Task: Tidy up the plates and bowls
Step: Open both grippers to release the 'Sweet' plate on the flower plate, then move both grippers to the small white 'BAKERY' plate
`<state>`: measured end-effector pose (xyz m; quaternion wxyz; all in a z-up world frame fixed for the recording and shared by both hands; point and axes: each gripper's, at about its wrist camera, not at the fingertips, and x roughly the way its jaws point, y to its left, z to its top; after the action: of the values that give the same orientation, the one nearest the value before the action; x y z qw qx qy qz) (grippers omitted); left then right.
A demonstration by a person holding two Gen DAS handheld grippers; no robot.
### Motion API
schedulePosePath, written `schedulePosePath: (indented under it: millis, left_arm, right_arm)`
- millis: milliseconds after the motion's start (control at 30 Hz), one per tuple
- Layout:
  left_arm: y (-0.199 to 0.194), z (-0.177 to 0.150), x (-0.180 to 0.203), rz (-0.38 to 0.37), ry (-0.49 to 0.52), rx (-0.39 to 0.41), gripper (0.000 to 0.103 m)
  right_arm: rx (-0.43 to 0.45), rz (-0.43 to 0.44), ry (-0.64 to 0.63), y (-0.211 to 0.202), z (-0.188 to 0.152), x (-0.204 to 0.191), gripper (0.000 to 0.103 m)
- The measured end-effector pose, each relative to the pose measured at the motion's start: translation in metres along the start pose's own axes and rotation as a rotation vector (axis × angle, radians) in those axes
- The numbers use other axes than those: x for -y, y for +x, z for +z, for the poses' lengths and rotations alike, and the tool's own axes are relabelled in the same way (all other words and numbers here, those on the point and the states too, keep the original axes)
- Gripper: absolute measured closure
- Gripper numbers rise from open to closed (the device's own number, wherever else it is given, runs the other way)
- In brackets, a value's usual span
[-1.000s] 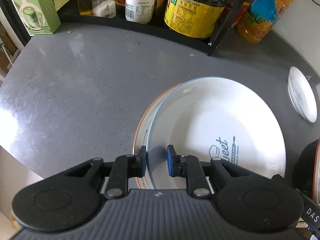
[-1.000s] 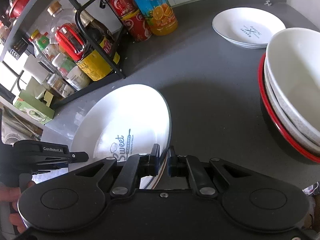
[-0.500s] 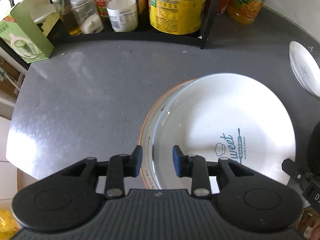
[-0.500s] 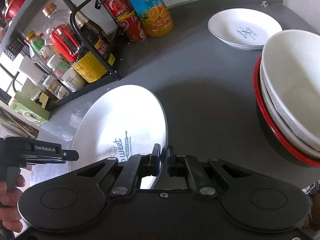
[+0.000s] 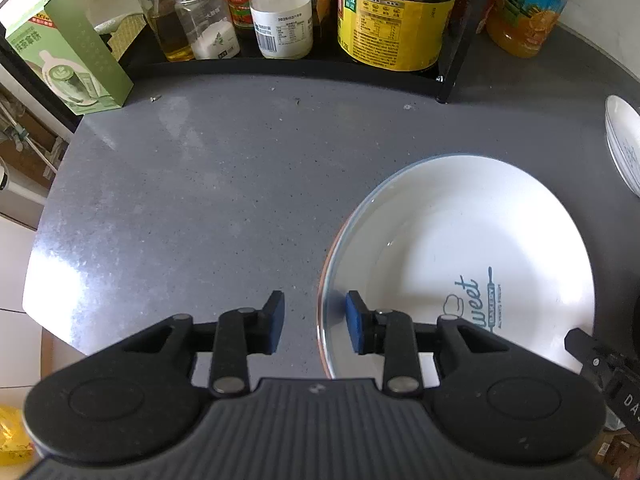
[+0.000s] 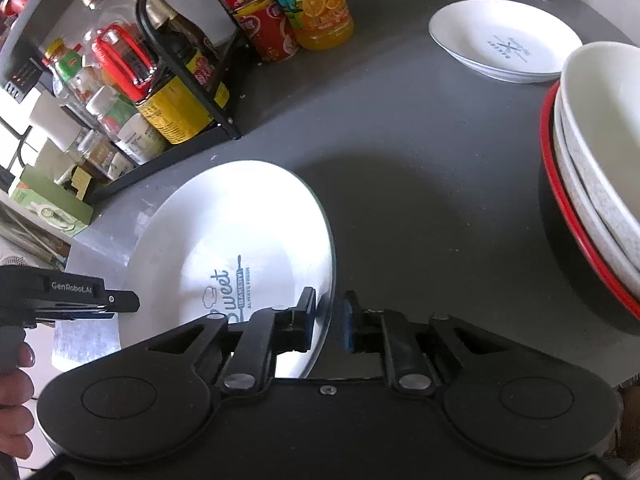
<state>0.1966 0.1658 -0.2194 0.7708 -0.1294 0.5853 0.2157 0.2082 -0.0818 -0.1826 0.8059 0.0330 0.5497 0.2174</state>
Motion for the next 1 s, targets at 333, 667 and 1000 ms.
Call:
schedulePosePath:
  millis: [333,667,1000]
  left_arm:
    - [-0.017,0.01,0.018,0.05,0.047,0.034,0.056]
    - [-0.046,0.026,0.045,0.037,0.129,0.077,0.036]
    - [-0.075,0.041,0.071,-0.031,0.172,0.143,0.027]
  right_arm:
    - [0.088,0.083,-0.009,-0.03,0.016,-0.005,0.033]
    - [0.168,0.046,-0.046,-0.059,0.033,-0.008,0.007]
    - [0.245,-0.039,0.013,-0.092,0.045,0.011,0.0]
